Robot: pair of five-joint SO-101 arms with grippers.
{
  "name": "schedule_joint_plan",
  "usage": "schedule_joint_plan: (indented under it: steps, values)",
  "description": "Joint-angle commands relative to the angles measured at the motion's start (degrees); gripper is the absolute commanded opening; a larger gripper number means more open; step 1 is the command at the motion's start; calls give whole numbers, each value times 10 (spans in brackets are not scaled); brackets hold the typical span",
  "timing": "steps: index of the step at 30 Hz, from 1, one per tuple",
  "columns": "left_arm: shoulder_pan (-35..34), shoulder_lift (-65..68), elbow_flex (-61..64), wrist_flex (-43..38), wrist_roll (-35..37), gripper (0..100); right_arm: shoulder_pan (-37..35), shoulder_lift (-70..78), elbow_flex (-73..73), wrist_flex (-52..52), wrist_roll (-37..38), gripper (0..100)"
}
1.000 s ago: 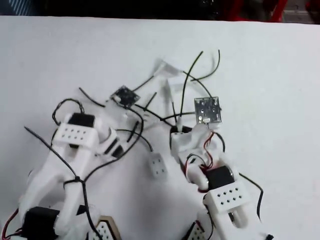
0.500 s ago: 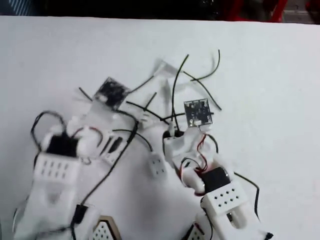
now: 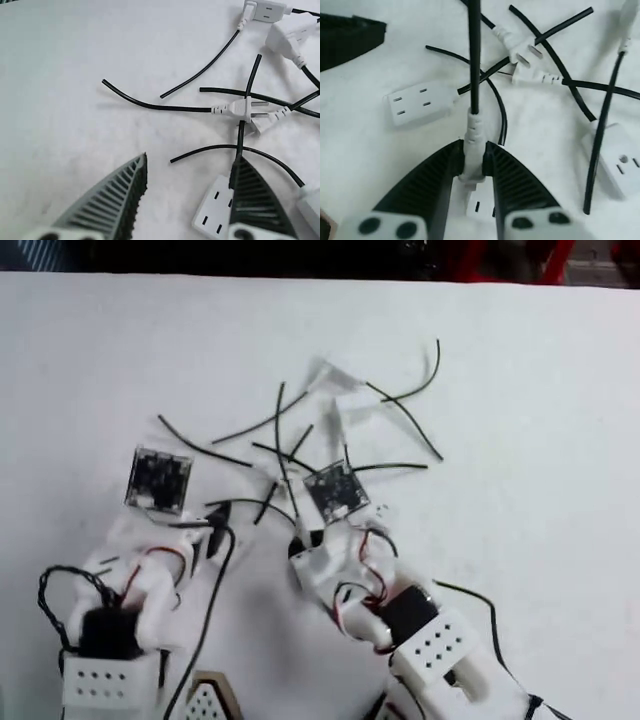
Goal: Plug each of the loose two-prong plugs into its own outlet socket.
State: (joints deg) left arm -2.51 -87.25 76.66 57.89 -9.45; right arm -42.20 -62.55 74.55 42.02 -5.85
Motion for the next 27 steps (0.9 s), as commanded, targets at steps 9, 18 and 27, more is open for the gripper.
schedule_joint_plan:
  steps: [9,18,27]
  values:
    - [5,-129,39,27,12,268,-87,-14,-7,-35,42,17]
    - [66,-168,39,69,-2,268,-122,-14,-8,-38,37,17]
    - [115,-169,26,104,-23,268,-121,-12,-9,-51,37,17]
